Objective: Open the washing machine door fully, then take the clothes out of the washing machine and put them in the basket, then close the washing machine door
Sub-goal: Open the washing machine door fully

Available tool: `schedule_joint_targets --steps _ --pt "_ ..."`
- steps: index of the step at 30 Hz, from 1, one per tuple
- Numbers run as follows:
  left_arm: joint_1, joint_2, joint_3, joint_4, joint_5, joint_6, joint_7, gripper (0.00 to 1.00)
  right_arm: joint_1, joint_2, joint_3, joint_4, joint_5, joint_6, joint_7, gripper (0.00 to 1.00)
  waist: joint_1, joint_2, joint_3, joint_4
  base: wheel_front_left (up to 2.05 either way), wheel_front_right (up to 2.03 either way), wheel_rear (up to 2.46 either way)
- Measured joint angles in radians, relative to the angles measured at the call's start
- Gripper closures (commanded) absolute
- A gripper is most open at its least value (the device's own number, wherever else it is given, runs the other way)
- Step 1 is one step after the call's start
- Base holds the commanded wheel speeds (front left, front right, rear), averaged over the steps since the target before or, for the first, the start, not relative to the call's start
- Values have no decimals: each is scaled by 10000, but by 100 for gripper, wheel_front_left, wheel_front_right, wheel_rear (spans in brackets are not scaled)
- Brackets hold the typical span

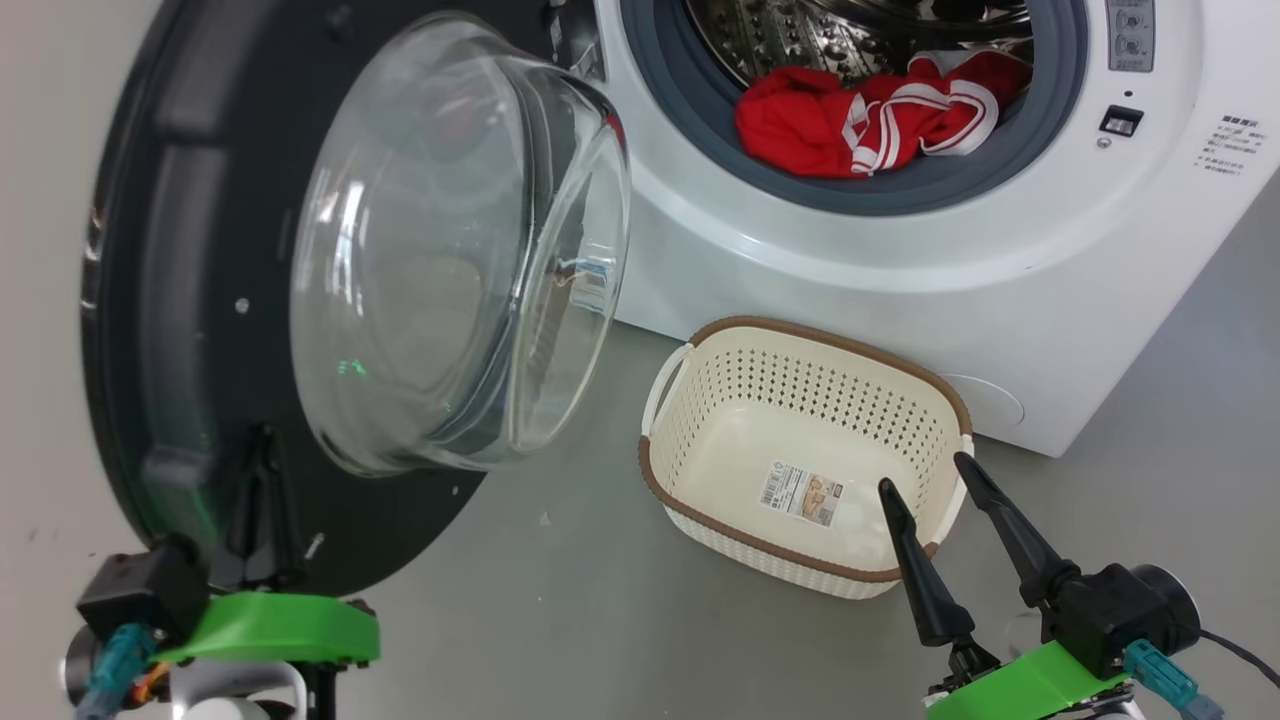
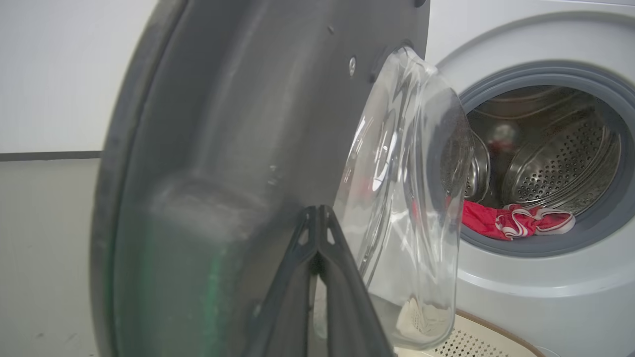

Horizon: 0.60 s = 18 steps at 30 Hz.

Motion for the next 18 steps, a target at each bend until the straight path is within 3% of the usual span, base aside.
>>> schedule_joint_targets --steps 10,18 --pt "-334 -10 928 320 6 -54 -2 100 -2 -4 -33 -238 -236 0 314 0 0 0 232 36 0 0 0" --pt "-658 -151 1540 855 113 -464 -46 100 -245 -8 -107 -387 -322 0 399 0 0 -1 320 61 0 0 0"
